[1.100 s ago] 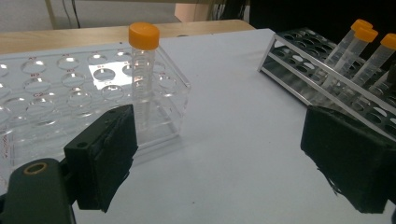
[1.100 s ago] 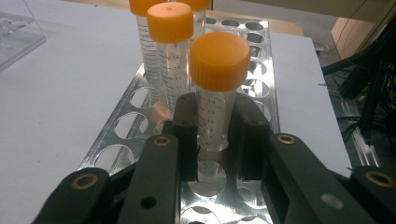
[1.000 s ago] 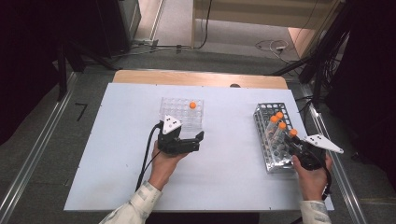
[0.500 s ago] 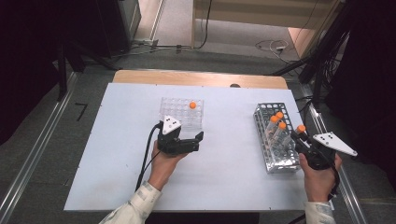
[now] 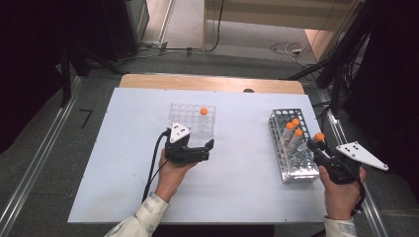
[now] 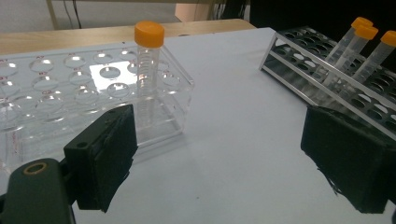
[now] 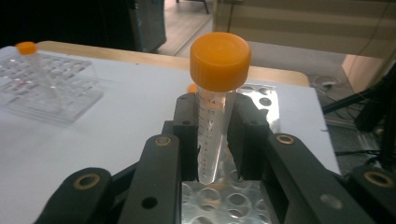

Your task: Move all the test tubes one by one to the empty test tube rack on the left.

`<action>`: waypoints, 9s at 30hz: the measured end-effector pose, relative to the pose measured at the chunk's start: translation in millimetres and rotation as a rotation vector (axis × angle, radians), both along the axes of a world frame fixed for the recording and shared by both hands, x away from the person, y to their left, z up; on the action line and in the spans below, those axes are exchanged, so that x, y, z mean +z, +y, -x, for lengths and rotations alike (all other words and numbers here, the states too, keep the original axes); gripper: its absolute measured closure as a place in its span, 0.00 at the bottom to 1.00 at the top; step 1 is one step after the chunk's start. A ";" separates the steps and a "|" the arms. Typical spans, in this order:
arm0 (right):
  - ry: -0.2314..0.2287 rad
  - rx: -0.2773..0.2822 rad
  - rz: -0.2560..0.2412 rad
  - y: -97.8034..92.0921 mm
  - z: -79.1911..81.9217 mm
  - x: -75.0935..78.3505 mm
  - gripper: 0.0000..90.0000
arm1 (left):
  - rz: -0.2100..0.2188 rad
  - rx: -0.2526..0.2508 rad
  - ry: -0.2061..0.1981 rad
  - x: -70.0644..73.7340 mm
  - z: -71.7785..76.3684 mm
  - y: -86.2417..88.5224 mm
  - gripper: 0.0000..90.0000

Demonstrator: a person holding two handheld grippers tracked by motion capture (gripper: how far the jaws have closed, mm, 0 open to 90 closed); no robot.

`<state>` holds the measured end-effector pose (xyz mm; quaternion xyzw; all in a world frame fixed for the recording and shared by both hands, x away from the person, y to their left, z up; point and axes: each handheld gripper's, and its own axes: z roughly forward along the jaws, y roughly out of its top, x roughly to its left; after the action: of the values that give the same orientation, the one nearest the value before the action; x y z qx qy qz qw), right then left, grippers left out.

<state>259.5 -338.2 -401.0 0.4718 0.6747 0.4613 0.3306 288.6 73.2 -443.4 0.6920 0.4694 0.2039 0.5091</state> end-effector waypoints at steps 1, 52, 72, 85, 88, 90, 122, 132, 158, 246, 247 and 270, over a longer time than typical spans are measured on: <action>0.002 0.013 -0.002 2.9 1.6 0.7 0.80 | 0.000 0.002 0.001 -0.1 -0.1 0.8 0.12; 0.115 0.475 0.109 188.5 -29.5 -39.4 0.80 | 0.037 -0.112 -0.051 12.8 18.4 -2.3 0.11; 0.130 0.540 0.127 214.0 -29.9 -45.9 0.80 | 0.050 -0.195 -0.087 10.1 20.4 -1.6 0.49; 0.126 0.568 0.131 220.5 -24.8 -46.3 0.80 | -0.009 -0.220 -0.085 5.7 20.1 -6.9 0.68; 0.126 0.571 0.136 221.0 -24.4 -46.8 0.80 | -0.010 -0.223 -0.087 5.7 20.6 -7.5 0.74; 0.131 0.570 0.135 221.1 -24.2 -46.9 0.80 | -0.009 -0.220 -0.086 5.8 20.8 -7.7 0.76; 0.178 0.507 0.015 186.2 -30.0 -41.4 0.26 | 0.063 -0.098 -0.037 31.4 -16.4 18.7 0.78; 0.179 0.497 0.015 183.2 -32.1 -41.5 0.27 | 0.066 -0.068 -0.042 41.6 -29.7 25.5 0.78; 0.171 0.495 -0.002 178.7 -34.1 -39.2 0.28 | 0.096 0.041 -0.042 57.2 -68.7 40.0 0.78; 0.154 0.472 -0.014 169.1 -32.4 -35.4 0.25 | -0.017 0.149 -0.030 27.0 -62.1 18.8 0.17; 0.148 0.465 -0.012 167.3 -31.4 -34.2 0.24 | -0.015 0.148 -0.025 27.0 -59.9 19.7 0.15; 0.073 0.209 -0.041 64.2 -18.4 -18.3 0.25 | 0.013 0.066 -0.027 11.9 -4.8 36.3 0.09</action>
<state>277.9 -274.0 -419.3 0.4220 0.7224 0.4896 0.2458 293.4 109.5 -431.5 0.6698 0.4864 0.2270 0.5131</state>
